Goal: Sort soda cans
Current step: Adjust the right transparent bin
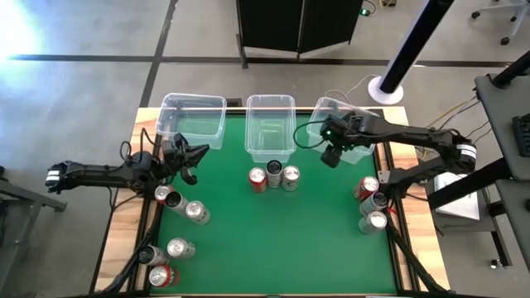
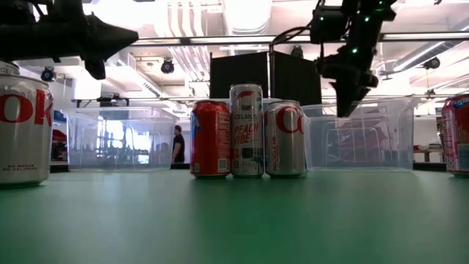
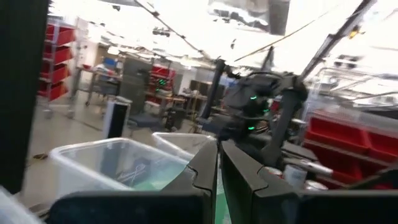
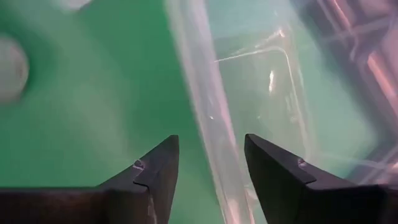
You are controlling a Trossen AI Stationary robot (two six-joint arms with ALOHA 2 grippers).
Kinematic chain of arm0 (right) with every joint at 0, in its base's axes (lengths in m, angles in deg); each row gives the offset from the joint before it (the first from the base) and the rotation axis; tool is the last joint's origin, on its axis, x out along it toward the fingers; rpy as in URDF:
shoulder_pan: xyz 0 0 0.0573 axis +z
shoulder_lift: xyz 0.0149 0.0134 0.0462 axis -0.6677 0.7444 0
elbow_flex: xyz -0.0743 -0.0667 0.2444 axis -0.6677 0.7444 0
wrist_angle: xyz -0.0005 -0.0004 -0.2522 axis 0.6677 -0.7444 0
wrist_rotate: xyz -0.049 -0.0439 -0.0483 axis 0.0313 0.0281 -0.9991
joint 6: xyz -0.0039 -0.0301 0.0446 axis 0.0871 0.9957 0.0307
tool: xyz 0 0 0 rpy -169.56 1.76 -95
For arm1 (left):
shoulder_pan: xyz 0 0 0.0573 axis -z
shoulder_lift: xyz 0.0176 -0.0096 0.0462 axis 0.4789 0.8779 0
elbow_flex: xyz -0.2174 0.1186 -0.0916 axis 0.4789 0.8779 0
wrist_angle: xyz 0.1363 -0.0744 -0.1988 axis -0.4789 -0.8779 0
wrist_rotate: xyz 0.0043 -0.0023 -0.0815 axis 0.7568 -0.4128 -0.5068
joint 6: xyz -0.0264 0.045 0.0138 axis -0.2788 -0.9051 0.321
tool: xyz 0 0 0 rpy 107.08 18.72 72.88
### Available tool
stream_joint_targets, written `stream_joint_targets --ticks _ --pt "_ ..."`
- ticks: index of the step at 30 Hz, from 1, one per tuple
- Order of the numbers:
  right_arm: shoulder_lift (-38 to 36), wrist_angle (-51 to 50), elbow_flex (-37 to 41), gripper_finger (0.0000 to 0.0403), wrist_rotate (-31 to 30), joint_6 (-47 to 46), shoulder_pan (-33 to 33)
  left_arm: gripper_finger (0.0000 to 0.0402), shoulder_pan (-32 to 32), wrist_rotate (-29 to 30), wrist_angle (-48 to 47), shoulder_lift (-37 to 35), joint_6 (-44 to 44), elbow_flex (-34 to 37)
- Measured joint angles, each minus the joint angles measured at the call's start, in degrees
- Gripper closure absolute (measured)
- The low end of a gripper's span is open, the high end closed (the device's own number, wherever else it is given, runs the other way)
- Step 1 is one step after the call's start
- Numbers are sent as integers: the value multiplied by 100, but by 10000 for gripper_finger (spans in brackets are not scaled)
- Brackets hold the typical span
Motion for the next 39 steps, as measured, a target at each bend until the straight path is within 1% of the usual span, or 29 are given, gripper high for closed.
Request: stream_joint_targets --ticks 2,5,10,11,14,17,20,25,29,34,39 --pt "64 181 6 253 132 -609 -38 397 0 -203 77 34 4 0" --pt "215 193 -46 289 339 -1105 -49 397 2 -286 183 64 4 0" --pt "557 223 -291 368 281 -1745 -60 397 2 -286 203 98 7 0" --pt "643 235 -356 378 257 -1926 -60 397 2 -286 200 100 28 0" --pt "907 182 -634 377 197 -2269 -69 397 0 -286 229 98 113 0" --pt "1206 189 -1002 368 -5 -2507 -119 397 -2 -286 263 92 122 0" --pt "1470 247 -1435 368 -113 -2547 -292 397 -2 -286 268 96 122 0" --pt "1970 223 -1999 373 -162 -2935 -594 397 -2 -286 279 93 126 0" --pt "2294 241 -2281 370 -133 -3240 -732 397 -2 -286 293 91 126 0" --pt "2666 216 -2600 363 -109 -3322 -786 397 -2 -286 340 93 129 0" --pt "2766 281 -2706 357 -152 -3463 -914 397 -2 -286 340 91 172 0"
